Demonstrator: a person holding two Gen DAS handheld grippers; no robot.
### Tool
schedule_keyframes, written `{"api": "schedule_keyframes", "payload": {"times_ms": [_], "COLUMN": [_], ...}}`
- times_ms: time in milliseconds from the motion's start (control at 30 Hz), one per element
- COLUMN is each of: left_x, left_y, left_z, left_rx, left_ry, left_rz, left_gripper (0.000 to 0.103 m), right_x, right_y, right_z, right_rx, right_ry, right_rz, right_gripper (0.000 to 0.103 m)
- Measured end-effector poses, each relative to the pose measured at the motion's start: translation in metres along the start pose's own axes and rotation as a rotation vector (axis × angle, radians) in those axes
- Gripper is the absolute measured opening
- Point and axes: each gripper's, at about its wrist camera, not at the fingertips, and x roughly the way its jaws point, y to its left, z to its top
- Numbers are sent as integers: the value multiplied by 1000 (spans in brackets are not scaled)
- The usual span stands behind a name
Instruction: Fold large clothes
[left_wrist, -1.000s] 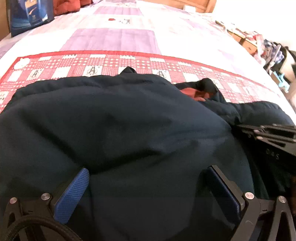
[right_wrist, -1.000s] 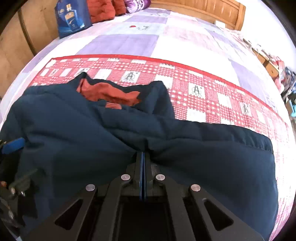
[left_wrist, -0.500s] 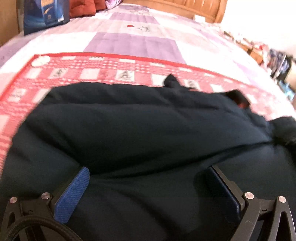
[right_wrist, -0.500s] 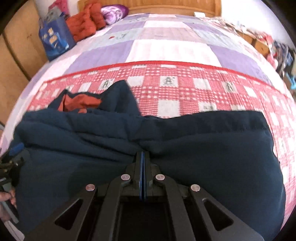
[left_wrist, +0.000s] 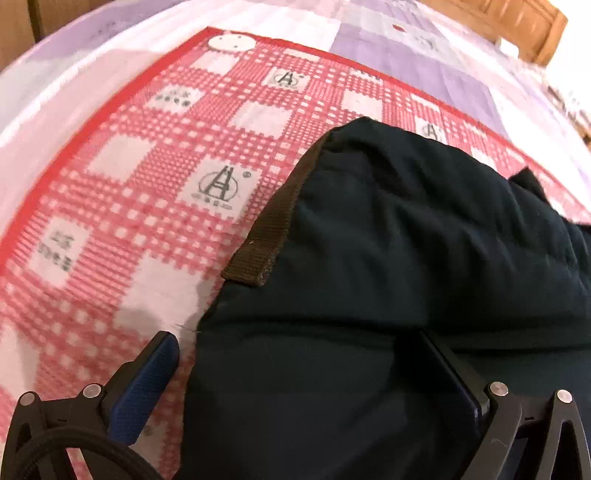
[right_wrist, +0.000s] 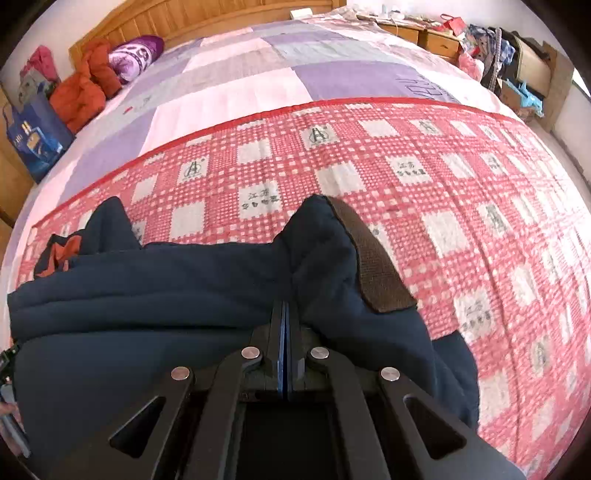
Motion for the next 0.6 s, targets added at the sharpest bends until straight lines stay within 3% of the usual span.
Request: {"api": "schedule_keyframes", "payload": {"times_ms": [100,233,367,467,533,600], "left_x": [-25,-71,-73,-46,-23,-13], "left_y": [-17,-71,-148,-180,-178,-158], "left_z": [1,-12,-28,-29,-16,-1], "left_rx": [109,294,405,457,477,435], "left_ry": [-38,-144,-107,-50,-36,-55], "left_rz": [68,-48,-244,-254,-235,-153], "left_gripper": [102,102,103,103,103,103], "right_x": [-26,-72,-73,-49,-28,-12], "right_y": [10,70,144,153,131,81], "right_z": [1,-24,-55,-52,-35,-9], "right_rx": [-15,-212,-394,-418,-378,-305], "right_ry": [-75,-174,-121,-83,-49,-46], "right_rz": [-47,90,207,162,108,-31], "right_gripper": [0,0,0,0,0,0]}}
